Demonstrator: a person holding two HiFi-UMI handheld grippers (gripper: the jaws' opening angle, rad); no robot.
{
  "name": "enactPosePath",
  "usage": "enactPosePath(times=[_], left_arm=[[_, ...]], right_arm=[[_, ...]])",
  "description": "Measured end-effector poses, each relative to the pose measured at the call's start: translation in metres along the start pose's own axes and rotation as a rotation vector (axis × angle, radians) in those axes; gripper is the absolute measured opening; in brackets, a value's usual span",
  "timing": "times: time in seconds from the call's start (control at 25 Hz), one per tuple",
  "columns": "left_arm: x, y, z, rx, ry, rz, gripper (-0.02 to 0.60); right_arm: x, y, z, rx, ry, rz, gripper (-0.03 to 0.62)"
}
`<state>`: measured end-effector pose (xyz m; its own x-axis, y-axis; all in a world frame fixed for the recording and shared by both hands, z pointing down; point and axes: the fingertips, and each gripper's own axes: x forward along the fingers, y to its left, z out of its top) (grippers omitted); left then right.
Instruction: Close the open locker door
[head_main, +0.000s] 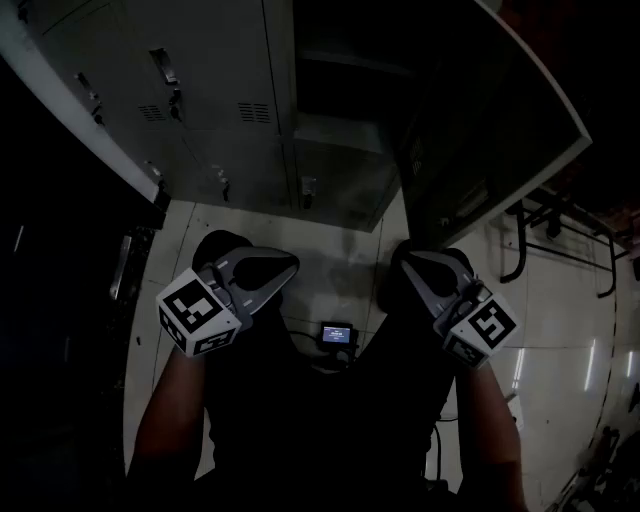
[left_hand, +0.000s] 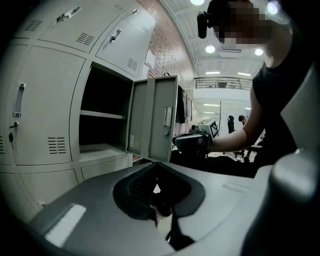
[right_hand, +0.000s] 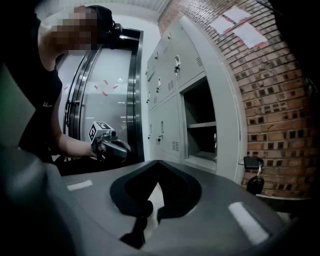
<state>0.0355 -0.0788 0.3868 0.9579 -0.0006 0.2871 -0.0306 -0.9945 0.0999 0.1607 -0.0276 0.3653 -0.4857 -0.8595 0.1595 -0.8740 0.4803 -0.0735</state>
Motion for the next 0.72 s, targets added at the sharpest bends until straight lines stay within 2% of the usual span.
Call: enactPosePath(times=[0.2,0.48,0.72], left_arm=[[0.001,0.001,0.0,0.002,-0.003,-0.001,0.012],[0.002,0.002,-0.002,0.004,0.0,0.0,0.012],[0.001,0.001,-0.002,-0.002,0.006,0.002,0.012]], right_arm=[[0.003,0.001,-0.002,-0.025,0.015,-0.001,0.002],[-0.001,-0.001,0.001,-0.001,-0.015,0.003,0.002],[-0.02,0.006,0.025,-0.049,-0.121,0.049,0.003]])
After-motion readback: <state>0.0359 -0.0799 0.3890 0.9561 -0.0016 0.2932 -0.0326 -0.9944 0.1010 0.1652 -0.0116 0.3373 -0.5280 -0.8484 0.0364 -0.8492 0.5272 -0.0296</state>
